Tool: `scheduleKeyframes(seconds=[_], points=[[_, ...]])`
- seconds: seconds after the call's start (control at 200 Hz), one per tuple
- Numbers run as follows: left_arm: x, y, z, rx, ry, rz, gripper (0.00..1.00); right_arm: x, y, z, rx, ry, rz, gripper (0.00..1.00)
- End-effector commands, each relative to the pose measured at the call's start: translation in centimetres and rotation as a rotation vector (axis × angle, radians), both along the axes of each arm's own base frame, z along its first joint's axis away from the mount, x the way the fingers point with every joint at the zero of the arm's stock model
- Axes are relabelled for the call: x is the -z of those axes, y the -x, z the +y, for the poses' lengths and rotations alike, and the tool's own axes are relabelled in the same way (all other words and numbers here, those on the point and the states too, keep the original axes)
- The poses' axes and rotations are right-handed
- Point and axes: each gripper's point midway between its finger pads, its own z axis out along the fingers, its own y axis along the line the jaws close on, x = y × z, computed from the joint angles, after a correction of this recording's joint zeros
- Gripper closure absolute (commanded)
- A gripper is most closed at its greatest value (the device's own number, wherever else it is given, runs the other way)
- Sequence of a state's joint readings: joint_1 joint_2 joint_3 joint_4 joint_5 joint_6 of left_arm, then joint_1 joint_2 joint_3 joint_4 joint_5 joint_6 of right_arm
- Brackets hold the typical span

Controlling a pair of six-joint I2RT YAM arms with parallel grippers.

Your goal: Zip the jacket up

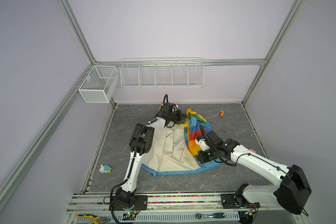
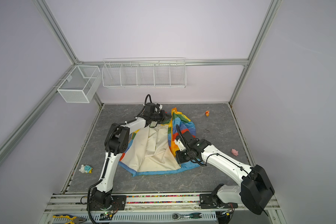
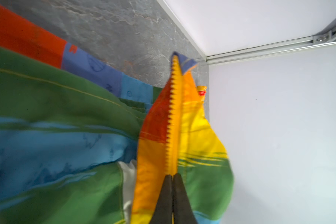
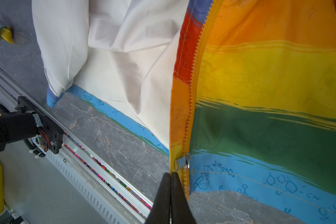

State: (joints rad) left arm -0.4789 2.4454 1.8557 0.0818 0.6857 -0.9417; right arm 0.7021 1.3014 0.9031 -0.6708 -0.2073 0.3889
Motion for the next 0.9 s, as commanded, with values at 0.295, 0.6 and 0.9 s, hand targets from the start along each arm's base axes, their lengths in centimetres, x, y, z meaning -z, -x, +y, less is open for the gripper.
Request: scheduleKeyframes(seconds=[0.295, 0.6, 0.9], points=[[-7.6, 0.6, 2.4, -0.050, -0.071, -0.131, 1.00, 0.1, -0.5, 2.4, -0.067, -0.060, 0.037, 0.93], [-4.5, 4.6, 7.4, -0.119, -0.311, -0.035, 0.63, 0.0, 0.1, 5.3, -0.178, -0.126, 0.116, 0.63], [-3.6, 12.0, 10.8, -0.127, -0.344, 0.000, 0.56, -5.0, -9.8, 1.5, 0.115, 0.121, -0.203, 0.35]])
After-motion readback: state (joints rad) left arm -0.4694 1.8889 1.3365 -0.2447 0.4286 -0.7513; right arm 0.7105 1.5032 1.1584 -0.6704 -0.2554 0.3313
